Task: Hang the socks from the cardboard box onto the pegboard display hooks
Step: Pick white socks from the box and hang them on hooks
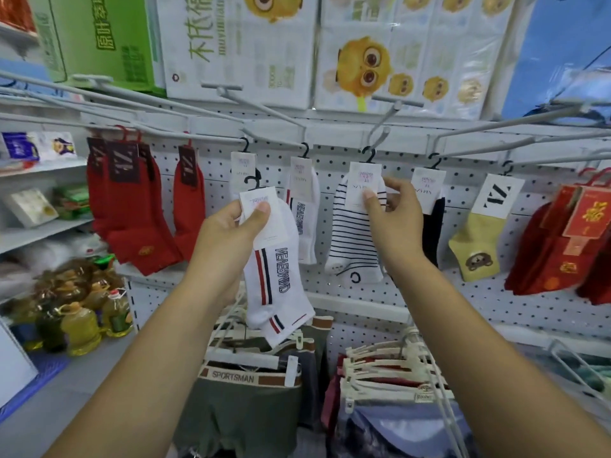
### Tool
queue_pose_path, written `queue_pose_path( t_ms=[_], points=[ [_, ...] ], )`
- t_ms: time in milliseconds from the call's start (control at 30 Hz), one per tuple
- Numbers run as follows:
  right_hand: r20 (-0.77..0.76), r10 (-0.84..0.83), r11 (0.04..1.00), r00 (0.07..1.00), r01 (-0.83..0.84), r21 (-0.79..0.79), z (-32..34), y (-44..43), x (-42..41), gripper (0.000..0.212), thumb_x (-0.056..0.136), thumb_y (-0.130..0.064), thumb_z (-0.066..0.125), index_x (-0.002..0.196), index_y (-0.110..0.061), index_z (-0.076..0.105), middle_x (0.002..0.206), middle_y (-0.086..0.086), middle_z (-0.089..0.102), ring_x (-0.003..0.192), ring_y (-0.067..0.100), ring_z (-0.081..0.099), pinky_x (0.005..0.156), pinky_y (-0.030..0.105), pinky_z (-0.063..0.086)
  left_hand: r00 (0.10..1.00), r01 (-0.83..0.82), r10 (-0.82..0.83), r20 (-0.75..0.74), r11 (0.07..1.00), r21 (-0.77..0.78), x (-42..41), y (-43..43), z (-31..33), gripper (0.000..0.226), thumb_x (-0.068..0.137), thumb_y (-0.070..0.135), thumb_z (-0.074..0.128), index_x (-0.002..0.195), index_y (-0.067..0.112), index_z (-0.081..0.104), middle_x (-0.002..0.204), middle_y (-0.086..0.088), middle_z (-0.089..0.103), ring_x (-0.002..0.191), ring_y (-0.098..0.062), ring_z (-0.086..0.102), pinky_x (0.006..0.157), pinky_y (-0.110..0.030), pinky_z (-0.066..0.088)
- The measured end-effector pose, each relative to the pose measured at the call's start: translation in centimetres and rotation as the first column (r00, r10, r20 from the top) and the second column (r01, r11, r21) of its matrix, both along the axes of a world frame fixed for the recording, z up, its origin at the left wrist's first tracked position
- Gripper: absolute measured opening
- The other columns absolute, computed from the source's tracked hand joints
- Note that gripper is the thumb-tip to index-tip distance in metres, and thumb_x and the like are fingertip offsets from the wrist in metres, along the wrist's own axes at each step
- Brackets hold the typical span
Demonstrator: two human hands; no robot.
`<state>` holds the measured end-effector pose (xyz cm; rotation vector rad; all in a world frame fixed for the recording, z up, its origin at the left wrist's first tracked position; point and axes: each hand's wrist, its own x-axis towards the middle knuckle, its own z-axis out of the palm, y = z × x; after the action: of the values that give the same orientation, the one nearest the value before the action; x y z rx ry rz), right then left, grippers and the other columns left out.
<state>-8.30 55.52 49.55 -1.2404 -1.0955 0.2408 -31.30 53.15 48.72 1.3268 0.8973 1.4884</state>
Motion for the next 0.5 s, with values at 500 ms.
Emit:
queue_pose_path(
  t_ms=[500],
  points=[
    [0.093, 0.247, 0.969, 0.965, -0.245, -0.029, -0.6, -3.2, -8.1, 0.016, 0.098, -0.029, 0.065, 0.104, -0.016, 0.071, 0.094, -0.004, 0.074, 0.086, 0.003, 0.069, 0.076, 0.017, 0.054, 0.951, 0.261, -0.244, -0.188, 0.963, 0.07, 0.2, 3.6, 1.1, 0.027, 0.099, 0.039, 0.063, 0.109, 0.018, 0.076, 0.105, -0.006, 0.079, 0.105, -0.025, 0.074, 0.102, -0.053, 0.053]
  ],
)
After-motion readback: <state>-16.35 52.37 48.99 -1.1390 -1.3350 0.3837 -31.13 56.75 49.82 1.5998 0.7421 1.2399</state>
